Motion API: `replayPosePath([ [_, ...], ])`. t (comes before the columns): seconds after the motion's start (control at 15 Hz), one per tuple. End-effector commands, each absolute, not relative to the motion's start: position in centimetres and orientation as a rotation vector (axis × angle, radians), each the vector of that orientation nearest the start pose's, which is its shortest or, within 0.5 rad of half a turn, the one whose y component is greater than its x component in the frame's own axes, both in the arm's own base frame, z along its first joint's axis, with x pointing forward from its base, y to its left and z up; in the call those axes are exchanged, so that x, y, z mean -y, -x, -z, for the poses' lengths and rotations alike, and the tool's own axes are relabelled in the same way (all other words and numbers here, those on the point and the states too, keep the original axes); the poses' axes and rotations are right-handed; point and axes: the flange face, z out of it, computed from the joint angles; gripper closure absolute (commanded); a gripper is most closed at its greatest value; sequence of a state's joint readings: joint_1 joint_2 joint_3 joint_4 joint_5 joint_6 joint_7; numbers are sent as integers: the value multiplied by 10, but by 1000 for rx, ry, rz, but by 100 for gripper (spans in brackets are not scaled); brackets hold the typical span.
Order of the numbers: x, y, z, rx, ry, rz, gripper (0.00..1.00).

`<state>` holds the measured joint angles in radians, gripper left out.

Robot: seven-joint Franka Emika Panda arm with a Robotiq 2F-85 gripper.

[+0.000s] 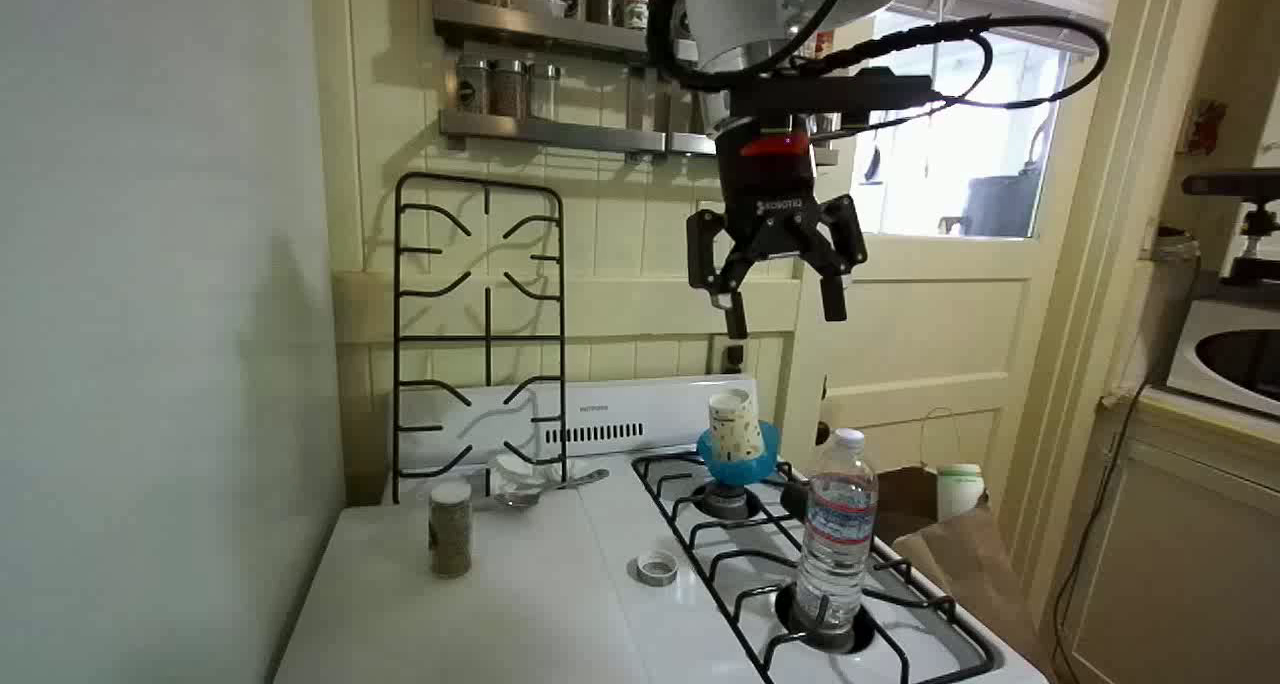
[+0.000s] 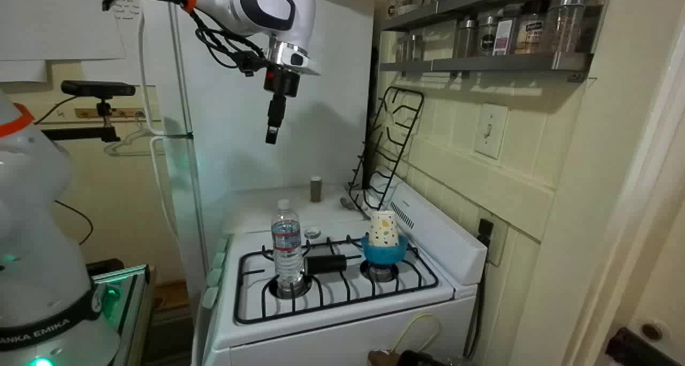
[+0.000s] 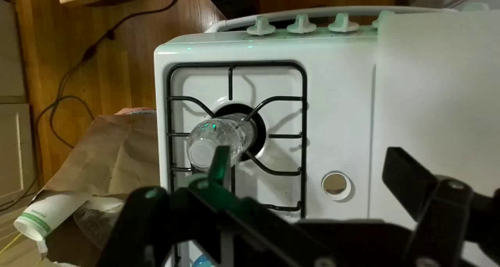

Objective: Pick up the spice on the left side of the stove and place it in the cage of the top right stove plate

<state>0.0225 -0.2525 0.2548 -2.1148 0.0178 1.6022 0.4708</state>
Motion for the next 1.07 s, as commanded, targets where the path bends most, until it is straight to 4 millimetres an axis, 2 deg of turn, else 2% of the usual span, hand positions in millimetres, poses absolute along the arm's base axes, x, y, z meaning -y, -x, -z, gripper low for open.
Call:
replayPosePath([
  [0.0,-132,-432,-499,-345,3240,-383,0],
  [0.67,-132,-432,-499,-345,3240,-383,0],
  [0.73,-144,-439,-493,-344,3267,-312,0],
  [0.8,-164,-448,-482,-279,3282,-256,0],
  [1.0,-215,-465,-456,-113,3213,-85,0],
])
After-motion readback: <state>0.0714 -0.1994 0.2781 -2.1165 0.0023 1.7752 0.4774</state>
